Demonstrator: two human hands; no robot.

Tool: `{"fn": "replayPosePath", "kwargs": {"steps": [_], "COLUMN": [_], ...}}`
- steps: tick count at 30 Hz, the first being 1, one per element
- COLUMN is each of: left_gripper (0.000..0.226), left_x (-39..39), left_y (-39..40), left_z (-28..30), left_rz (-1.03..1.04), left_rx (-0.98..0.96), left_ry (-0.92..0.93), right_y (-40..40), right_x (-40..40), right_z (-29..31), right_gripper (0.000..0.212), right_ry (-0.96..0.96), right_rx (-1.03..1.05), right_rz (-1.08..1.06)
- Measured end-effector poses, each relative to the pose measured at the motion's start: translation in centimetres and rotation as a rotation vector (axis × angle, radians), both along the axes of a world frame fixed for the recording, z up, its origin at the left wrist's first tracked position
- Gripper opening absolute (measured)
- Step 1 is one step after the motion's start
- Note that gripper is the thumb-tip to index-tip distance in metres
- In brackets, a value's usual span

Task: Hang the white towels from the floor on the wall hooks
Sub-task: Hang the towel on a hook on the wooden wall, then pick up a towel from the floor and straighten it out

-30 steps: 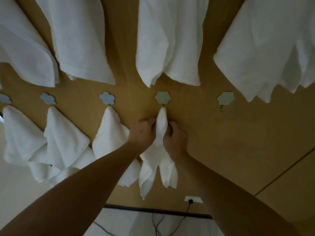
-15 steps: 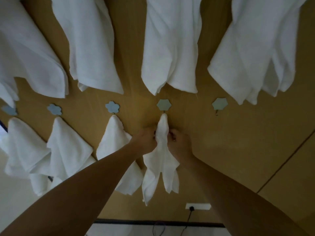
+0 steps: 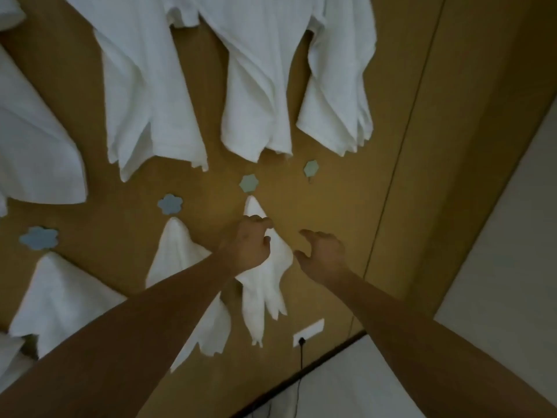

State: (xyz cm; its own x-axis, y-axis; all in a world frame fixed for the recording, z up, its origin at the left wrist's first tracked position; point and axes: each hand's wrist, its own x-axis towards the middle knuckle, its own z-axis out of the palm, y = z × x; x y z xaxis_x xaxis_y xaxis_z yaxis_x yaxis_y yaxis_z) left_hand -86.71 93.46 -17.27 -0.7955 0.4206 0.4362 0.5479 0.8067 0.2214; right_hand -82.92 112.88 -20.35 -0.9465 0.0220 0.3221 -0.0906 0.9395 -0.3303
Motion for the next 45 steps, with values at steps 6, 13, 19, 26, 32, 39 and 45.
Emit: {"fn": "replayPosePath", "kwargs": {"steps": [6, 13, 19, 26, 32, 39, 45], "left_gripper": [0.040, 0.054, 0.057, 0.056, 0.053, 0.055, 0.055], "left_x": [6.5, 20.1, 41.3, 69.6, 92.8, 112.3, 125.6], "left_y": [8.2, 22.7, 34.7, 41.3, 43.6, 44.7, 49.6], "left_z": [-0.1, -0.1, -0.9, -3.9, -5.2, -8.2, -10.9], "left_rz": [-0.285, -0.618, -0.941, -1.272, -1.589, -1.917, -2.101], "left_rx": [-0.048, -0.150, -0.213, -0.333, -0.404, -0.514, -0.566], "left_ry": [-0.057, -0.114, -0.077, -0.067, -0.080, -0.011, 0.044], "right_y": [6.8, 16.4, 22.1, 22.5, 18.5, 14.5, 15.3], "right_x": [11.9, 31.7, 55.7, 84.9, 107.4, 123.9, 134.3], "right_z": [0.0, -0.3, -1.9, -4.2, -6.1, -8.8, -11.5], "right_gripper": [0.059, 0.060, 0.060, 0.054, 0.057, 0.059, 0.058], "right_ry": [-0.030, -0.073, -0.086, -0.122, -0.174, -0.183, -0.175], "right_rx": [0.095, 0.097, 0.048, -0.027, -0.140, -0.281, -0.396], "right_rz": [-0.252, -0.655, -1.003, -1.377, -1.739, -2.048, -2.245]}}
